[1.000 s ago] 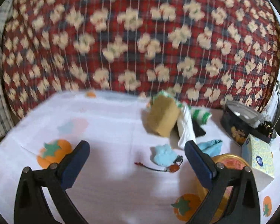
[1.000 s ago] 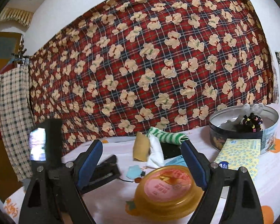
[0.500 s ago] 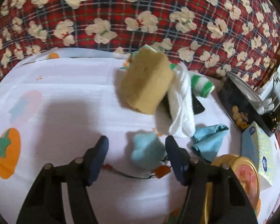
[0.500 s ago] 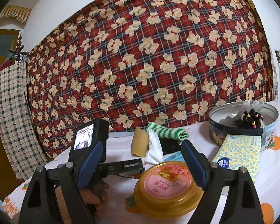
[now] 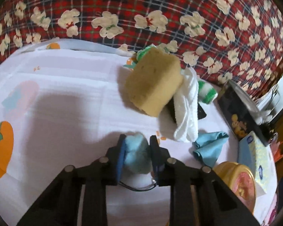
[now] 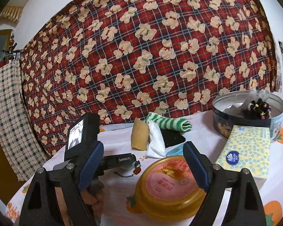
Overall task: Organize soft objects
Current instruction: 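Grasp the small light blue cloth with the left tool, then grasp the teal cloth with the right tool while the left tool holds the light blue cloth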
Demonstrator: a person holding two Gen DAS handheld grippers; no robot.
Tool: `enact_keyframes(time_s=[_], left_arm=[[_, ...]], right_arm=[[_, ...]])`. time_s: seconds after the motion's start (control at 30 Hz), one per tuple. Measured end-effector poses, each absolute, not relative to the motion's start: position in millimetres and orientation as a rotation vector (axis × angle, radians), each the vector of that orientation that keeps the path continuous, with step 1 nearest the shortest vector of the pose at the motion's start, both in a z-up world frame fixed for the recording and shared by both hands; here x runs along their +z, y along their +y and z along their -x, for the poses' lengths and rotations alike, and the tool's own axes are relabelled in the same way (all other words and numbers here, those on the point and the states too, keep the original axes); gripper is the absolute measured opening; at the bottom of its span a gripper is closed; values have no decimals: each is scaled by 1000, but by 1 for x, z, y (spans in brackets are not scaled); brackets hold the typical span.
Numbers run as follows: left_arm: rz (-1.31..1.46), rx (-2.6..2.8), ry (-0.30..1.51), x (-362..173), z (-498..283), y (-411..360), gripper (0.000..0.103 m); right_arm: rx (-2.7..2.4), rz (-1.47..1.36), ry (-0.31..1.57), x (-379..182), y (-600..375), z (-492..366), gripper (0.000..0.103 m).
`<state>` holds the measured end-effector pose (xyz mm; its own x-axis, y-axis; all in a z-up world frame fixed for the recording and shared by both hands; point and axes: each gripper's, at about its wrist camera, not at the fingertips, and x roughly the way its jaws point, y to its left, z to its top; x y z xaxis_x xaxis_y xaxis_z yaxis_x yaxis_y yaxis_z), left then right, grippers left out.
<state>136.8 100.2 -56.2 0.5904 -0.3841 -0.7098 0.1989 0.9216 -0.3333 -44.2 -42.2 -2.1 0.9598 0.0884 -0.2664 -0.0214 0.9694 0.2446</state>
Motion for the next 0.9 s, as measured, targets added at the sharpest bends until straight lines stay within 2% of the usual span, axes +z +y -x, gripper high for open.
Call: enact_keyframes(time_s=[0.17, 0.33, 0.43, 0.5, 0.73, 0.77, 0.8, 0.83, 0.9], left_arm=[[273, -342, 872, -57, -137, 115, 18], [211, -245, 836, -50, -138, 127, 18], [239, -211, 856, -54, -143, 139, 18], [272, -213, 869, -58, -146, 146, 18], [271, -213, 866, -58, -145, 147, 18], [275, -214, 867, -58, -145, 147, 18], [276, -214, 867, -58, -145, 147, 18], [272, -211, 867, -58, -145, 145, 18], [261, -208, 865, -58, -145, 146, 18]], right_arm=[[46, -239, 406, 15, -60, -3, 88], [50, -151, 722, 14, -72, -77, 88], [52, -98, 850, 4, -75, -101, 80], [55, -69, 907, -4, -77, -110, 65], [15, -32, 1065, -38, -82, -134, 64], [16, -34, 1078, -41, -81, -136, 61], [18, -40, 1096, -45, -82, -139, 48], [11, -38, 1114, -49, -83, -141, 39], [1, -23, 1114, -49, -84, -142, 28]])
